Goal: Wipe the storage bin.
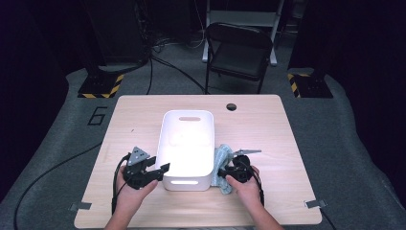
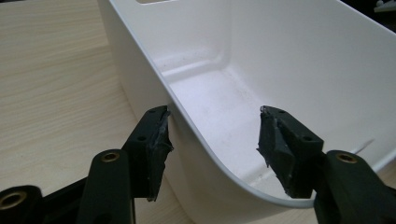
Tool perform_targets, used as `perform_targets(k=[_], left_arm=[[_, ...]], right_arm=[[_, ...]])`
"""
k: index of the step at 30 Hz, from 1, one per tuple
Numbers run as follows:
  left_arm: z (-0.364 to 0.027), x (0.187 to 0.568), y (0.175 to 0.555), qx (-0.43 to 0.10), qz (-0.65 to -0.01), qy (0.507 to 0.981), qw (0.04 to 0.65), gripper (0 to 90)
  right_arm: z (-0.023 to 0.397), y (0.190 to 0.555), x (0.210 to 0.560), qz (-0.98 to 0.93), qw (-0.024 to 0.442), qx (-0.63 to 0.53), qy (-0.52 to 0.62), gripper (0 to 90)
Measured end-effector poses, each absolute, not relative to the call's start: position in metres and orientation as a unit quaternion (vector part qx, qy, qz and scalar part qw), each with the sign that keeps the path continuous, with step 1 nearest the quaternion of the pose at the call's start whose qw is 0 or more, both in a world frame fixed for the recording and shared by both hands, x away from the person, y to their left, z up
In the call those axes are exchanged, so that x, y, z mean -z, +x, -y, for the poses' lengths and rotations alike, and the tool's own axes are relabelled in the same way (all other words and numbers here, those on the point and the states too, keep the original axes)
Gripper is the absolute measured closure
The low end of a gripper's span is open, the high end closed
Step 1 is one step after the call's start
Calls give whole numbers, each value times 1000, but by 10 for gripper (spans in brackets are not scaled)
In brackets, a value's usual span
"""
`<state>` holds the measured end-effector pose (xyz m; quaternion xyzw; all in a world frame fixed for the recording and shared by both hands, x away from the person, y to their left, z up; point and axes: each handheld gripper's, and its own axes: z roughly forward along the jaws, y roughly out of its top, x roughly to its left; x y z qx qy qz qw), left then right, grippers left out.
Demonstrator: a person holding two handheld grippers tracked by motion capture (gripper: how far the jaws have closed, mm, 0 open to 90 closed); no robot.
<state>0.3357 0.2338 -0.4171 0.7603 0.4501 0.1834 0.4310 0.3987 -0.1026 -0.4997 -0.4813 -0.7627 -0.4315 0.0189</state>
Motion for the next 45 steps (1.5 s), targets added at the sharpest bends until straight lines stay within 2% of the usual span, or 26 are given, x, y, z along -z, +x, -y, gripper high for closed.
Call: perform_targets(k=[10, 20, 24, 31, 35, 45], left_arm=[[-240, 413, 343, -189, -434, 759, 447, 434], [-240, 415, 360, -187, -447, 750, 450, 449], [-239, 416, 367, -187, -452, 746, 452, 457], [-235, 417, 372, -187, -463, 743, 446, 480], [-228, 418, 371, -183, -459, 747, 445, 480], [-207, 420, 363, -172, -438, 758, 451, 448]], right_arm=[[107, 394, 495, 765, 11, 432, -477, 654], [107, 373, 495, 770, 25, 428, -472, 650], [107, 361, 489, 768, 15, 440, -464, 649], [109, 346, 475, 732, 30, 491, -471, 649], [111, 341, 471, 721, 6, 504, -475, 649], [131, 352, 471, 706, -14, 501, -501, 646]])
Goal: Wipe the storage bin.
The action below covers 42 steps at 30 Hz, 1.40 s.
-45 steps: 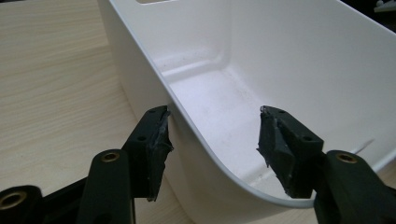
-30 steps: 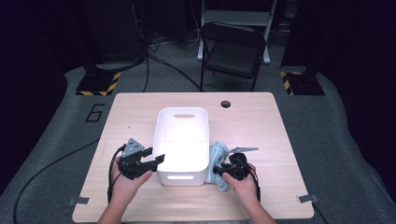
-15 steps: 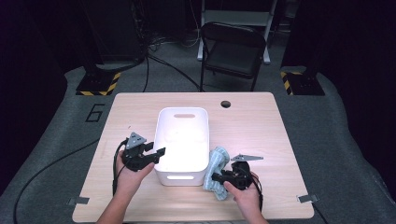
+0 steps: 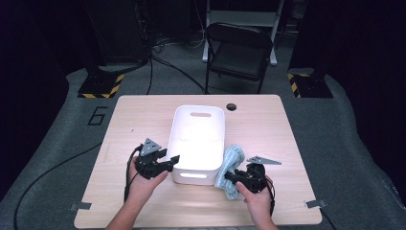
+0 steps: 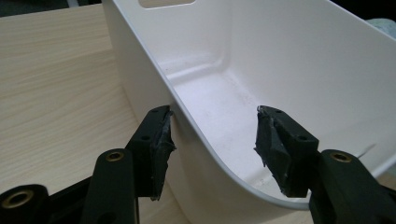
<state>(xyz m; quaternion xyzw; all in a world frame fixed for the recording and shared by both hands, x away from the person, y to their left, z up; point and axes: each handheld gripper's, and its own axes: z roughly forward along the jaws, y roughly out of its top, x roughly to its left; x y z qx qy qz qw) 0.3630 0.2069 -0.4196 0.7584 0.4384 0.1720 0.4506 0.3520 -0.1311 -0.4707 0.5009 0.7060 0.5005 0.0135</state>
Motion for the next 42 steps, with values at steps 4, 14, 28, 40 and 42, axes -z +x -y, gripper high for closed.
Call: perform_targets(k=[4, 14, 28, 40, 42], left_arm=[[-202, 420, 359, -180, -442, 753, 452, 447], [-203, 420, 354, -197, -441, 750, 452, 437], [-204, 420, 353, -190, -445, 750, 450, 411], [-203, 421, 352, -187, -439, 754, 451, 432], [-203, 421, 352, -184, -442, 753, 452, 432]], right_arm=[[135, 356, 471, -699, 13, -503, 509, 643], [137, 368, 468, -701, 14, -500, 509, 640], [130, 342, 412, -726, 63, -527, 438, 644], [127, 342, 412, -741, 68, -518, 423, 671], [127, 342, 413, -742, 72, -517, 422, 676]])
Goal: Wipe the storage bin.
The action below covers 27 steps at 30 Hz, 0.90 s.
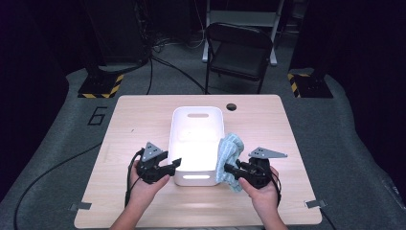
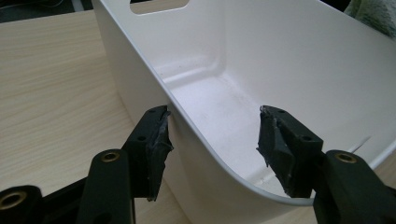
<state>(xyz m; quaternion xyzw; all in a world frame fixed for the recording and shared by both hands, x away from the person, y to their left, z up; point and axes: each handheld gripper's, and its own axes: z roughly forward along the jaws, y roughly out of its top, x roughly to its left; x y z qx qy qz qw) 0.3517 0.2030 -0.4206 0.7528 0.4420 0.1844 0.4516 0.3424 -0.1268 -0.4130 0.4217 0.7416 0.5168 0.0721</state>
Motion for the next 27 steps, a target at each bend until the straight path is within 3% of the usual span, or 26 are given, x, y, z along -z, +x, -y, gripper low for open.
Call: perform_targets(k=[27], left_arm=[[-208, 423, 356, -172, -441, 748, 464, 417]], right_arm=[[132, 345, 415, -760, 45, -486, 429, 694]])
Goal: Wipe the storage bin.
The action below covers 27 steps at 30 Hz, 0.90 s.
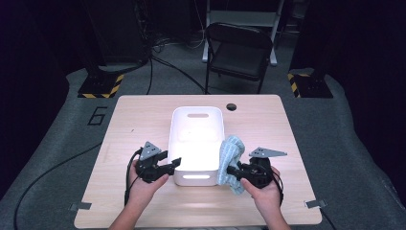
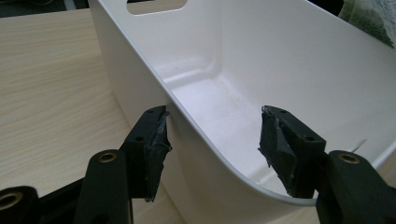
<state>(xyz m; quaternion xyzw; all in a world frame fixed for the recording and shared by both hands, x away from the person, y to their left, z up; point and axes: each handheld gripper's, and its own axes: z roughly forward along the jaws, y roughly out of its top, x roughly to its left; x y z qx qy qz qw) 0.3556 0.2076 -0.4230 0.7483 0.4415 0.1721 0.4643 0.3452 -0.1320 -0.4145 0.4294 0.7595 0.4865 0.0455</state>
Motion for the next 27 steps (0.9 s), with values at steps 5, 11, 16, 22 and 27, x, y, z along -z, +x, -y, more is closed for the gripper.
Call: perform_targets(k=[5, 11, 16, 22, 27], left_arm=[[-207, 423, 355, -172, -441, 749, 463, 419], [-210, 423, 356, -172, -444, 748, 463, 436], [-210, 422, 354, -177, -447, 746, 461, 453], [-208, 422, 349, -182, -453, 744, 457, 454], [-208, 421, 345, -183, -452, 746, 454, 453]], right_arm=[[125, 346, 425, -778, 79, -450, 430, 694], [124, 353, 446, -770, 41, -452, 449, 689], [126, 363, 467, -760, 4, -451, 467, 680], [126, 373, 482, -764, -1, -431, 481, 670], [129, 380, 490, -763, -13, -422, 489, 658]])
